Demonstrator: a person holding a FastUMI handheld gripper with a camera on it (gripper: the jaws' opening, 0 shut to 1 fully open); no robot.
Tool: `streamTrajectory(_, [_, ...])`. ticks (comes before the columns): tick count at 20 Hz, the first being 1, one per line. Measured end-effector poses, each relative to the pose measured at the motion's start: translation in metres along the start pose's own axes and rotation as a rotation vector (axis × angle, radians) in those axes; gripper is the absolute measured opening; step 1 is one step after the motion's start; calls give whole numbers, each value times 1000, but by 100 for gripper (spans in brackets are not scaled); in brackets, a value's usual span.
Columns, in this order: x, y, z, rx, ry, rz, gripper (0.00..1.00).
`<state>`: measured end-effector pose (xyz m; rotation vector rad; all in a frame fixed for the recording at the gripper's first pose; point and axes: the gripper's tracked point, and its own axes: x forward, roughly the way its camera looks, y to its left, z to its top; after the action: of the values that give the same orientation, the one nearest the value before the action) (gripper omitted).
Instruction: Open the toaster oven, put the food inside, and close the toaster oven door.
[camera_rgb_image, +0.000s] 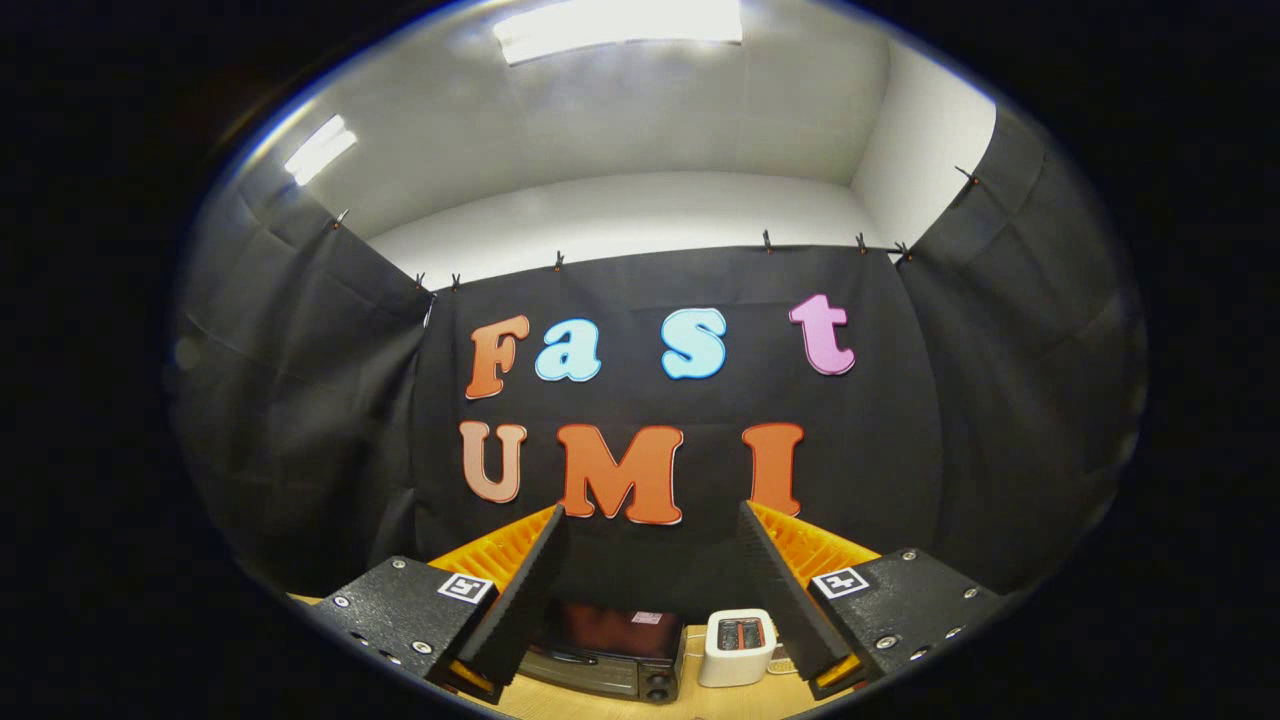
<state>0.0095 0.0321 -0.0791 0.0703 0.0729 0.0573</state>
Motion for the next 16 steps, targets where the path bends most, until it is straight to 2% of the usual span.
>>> streamTrajectory(8, [42,54,-115,39,120,52,100])
streamTrajectory(16, [79,113,-237,15,249,81,100])
